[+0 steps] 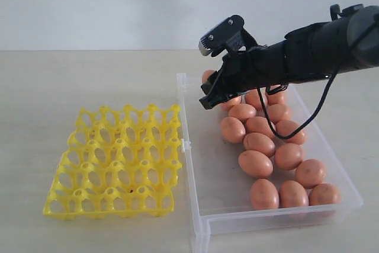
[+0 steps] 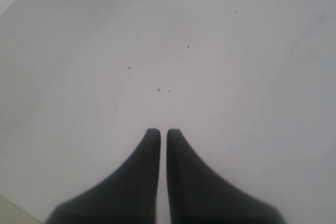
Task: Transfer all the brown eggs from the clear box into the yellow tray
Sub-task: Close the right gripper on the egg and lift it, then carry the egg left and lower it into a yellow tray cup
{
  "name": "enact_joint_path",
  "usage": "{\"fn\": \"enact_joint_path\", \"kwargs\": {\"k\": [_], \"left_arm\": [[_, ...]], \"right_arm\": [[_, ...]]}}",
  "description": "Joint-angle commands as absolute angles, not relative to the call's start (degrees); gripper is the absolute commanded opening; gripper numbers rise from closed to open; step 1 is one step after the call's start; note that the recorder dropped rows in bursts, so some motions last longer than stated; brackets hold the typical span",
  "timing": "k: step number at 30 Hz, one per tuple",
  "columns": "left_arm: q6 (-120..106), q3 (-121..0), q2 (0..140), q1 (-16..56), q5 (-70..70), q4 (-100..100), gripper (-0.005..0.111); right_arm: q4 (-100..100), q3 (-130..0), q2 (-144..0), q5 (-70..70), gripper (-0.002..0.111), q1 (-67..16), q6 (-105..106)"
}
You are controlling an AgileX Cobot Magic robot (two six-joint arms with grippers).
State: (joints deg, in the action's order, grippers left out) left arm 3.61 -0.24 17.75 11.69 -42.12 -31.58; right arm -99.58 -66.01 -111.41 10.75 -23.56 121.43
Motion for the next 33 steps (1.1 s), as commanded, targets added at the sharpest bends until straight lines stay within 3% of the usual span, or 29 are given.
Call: {"fn": "enact_joint_path", "kwargs": {"k": [1,7,9,13,16,19,25,31,33], "left_arm": [[3.33,0.00,17.59,11.57,-41.90,-31.74,0.004],[3.33,0.00,17.59,11.57,-41.68,-31.74,0.004],[3.33,0.00,17.59,11.57,-41.68,-31.74,0.004],[3.33,0.00,17.59,11.57,-41.68,-31.74,0.004],[3.33,0.00,17.59,11.57,-41.68,-31.74,0.004],[3.33,0.00,17.59,11.57,-41.68,-31.74,0.004],[3.33,0.00,17.59,11.57,-41.68,-31.74,0.004],[3.33,0.00,17.59,11.57,-41.68,-31.74,0.004],[3.33,0.00,17.59,11.57,-41.68,-31.74,0.004]], "right_arm": [[-99.95,-66.97,-110.59,7.32,0.000,-24.82,120.78],[-86.75,-69.28,-110.59,-1.19,0.000,-25.50,100.57],[-71.34,-69.03,-110.59,-7.55,0.000,-25.77,83.29],[-21.49,-63.49,-109.10,-15.17,0.000,-25.77,38.24],[-0.92,-59.37,-108.60,-22.76,0.000,-25.77,18.71],[8.71,-56.94,-108.60,-32.12,0.000,-25.65,3.65],[12.98,-51.49,-108.60,-52.60,0.000,-25.75,-6.52],[30.81,-52.02,-109.21,-68.83,0.000,-26.39,-22.01],[30.34,-52.02,-110.18,-69.96,0.000,-26.78,-24.53]]}}
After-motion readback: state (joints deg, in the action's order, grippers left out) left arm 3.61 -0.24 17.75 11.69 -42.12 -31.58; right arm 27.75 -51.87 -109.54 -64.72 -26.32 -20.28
